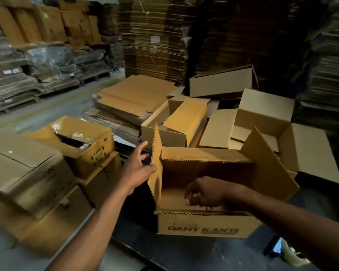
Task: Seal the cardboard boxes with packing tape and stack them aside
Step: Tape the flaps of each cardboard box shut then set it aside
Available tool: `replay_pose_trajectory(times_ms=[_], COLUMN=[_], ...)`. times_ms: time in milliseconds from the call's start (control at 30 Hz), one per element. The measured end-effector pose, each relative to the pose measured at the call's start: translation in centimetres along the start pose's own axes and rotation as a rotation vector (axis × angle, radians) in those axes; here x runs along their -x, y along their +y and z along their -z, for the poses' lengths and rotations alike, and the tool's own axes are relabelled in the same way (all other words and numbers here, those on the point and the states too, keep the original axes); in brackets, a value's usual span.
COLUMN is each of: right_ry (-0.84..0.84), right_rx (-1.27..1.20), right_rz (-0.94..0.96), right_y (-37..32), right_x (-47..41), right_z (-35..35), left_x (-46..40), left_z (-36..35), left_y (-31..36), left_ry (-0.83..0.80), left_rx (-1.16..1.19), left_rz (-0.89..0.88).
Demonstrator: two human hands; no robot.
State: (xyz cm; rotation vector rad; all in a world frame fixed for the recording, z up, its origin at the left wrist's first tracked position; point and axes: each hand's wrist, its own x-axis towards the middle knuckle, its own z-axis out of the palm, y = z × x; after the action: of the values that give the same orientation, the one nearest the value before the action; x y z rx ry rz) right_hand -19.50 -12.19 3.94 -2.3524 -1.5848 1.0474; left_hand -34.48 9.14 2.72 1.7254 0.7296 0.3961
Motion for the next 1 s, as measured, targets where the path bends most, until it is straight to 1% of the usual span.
replay_pose_trajectory(times_ms=[133,200,267,333,467,500,600,700,833,933,1000], right_ry=[-0.098,-0.099,-0.050,0.041,0.275,0.306,0.327,0.363,0.419,0.454,0.473], right_rx=[0.168,0.212,0.285,0.362,0.343,0.345,0.310,0.248,0.158,0.093,0.069], right_rz=[-0.114,-0.137,-0.136,-0.157,-0.258,-0.281,-0.350,-0.363,-0.335,-0.322,-0.294], right_y=[1.3,2.0,2.5,2.8,3.7,4.3,6.1,8.0,10.0,10.3,9.8], right_x=[-4.7,-7.1,-9.3,-11.1,-13.3,-13.8,-15.1,-15.9,-15.8,-13.4,-10.8], right_z=[1.9,2.9,4.3,6.0,9.2,9.8,11.1,11.4,10.7,10.3,10.3], left_x=[-3.1,-4.6,-6.0,-7.1,-7.7,-7.6,-7.6,-7.8,-7.9,-8.1,-8.3], left_z=[1.3,2.1,3.1,4.0,4.2,3.9,2.4,-0.1,-4.8,-7.4,-8.0], left_y=[0.0,-0.1,-0.2,-0.3,-1.4,-1.7,-2.0,-1.7,-1.8,-2.3,-3.1], left_ry=[-0.041,-0.063,-0.116,-0.172,-0.261,-0.284,-0.325,-0.346,-0.398,-0.471,-0.475], left_rx=[-0.003,-0.020,-0.005,0.029,0.067,0.071,0.038,-0.091,-0.404,-0.603,-0.706], left_rz=[0.037,0.040,0.063,0.062,-0.014,-0.043,-0.125,-0.183,-0.280,-0.320,-0.313])
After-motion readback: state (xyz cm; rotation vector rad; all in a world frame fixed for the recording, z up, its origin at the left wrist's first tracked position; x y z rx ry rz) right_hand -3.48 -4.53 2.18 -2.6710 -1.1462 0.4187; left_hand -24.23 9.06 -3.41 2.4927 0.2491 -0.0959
